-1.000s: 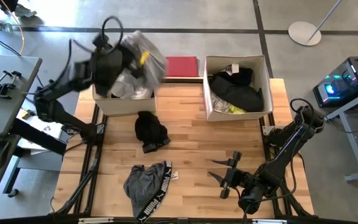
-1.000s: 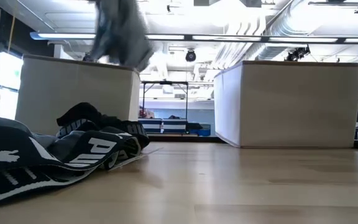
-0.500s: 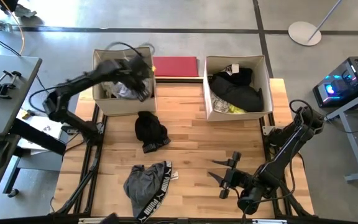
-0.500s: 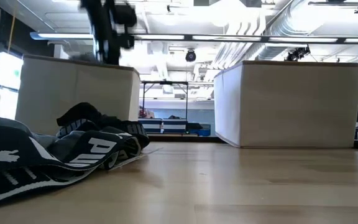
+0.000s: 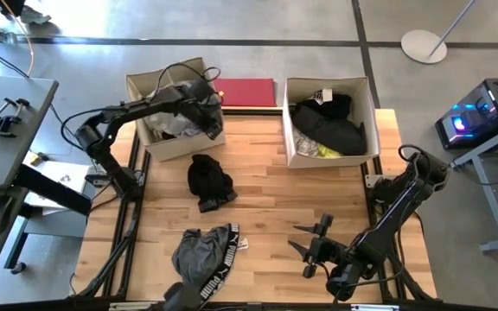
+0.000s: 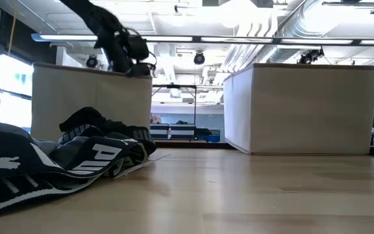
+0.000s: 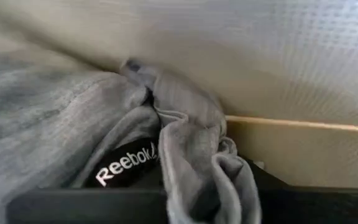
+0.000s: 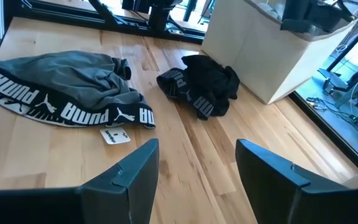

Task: Sort clothes
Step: Put the gray shirt into the left laundry organizer

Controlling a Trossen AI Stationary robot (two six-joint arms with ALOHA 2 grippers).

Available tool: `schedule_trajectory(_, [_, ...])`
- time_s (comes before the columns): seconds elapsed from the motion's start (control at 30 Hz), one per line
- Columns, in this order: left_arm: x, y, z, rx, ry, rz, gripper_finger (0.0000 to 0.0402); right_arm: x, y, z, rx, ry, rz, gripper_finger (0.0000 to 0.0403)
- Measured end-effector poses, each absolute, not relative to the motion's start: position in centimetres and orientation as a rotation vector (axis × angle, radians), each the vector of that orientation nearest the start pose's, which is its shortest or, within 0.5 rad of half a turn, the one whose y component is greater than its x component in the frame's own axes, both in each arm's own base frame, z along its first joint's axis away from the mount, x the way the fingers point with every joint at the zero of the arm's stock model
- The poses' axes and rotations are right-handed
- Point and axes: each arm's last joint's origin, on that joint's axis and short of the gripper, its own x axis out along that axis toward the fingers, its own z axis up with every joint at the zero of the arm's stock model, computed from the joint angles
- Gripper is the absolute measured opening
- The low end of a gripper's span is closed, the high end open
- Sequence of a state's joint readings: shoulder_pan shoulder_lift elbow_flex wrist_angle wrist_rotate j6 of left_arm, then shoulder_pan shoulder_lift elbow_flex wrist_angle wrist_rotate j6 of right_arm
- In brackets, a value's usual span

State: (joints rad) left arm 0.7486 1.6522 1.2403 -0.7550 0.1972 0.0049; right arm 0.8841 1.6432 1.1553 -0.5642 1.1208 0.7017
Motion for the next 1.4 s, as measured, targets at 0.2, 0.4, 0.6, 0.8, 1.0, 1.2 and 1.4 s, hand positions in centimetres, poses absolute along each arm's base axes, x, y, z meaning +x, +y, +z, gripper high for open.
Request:
schedule_trajectory(0.2, [22.4, 19.8, 32.6, -0.454, 0.968, 0.533, 0.0073, 22.5, 23.4, 23.5, -0.201, 0.441, -0.386, 0.0201])
schedule_trajectory(0.4, [19.9, 18.1, 37.9, -0.242, 0.838, 0.824, 0.0077, 22.5, 23.4, 23.5, -0.204, 0.441, -0.385, 0.0201])
schedule_trajectory(0.6, [18.8, 20.2, 35.3, -0.239, 0.951, 1.010, 0.0065, 22.5, 23.4, 23.5, -0.208, 0.442, -0.385, 0.0201])
schedule_trajectory(0.8, [17.7, 23.5, 25.0, -0.317, 1.122, 1.097, 0.0052, 22.5, 23.4, 23.5, -0.196, 0.464, -0.366, 0.0201])
schedule_trajectory(1.0, [16.8, 24.6, 18.3, -0.389, 1.270, 1.071, 0.0051, 22.5, 23.4, 23.4, -0.184, 0.471, -0.359, 0.0201])
schedule_trajectory(1.2, [17.6, 22.6, 19.0, -0.177, 1.393, 0.764, 0.0051, 22.5, 23.4, 23.4, -0.194, 0.465, -0.365, 0.0201])
schedule_trajectory(1.4, [17.6, 19.2, 24.3, 0.002, 1.340, 0.765, 0.0062, 22.5, 23.4, 23.5, -0.185, 0.462, -0.367, 0.0201])
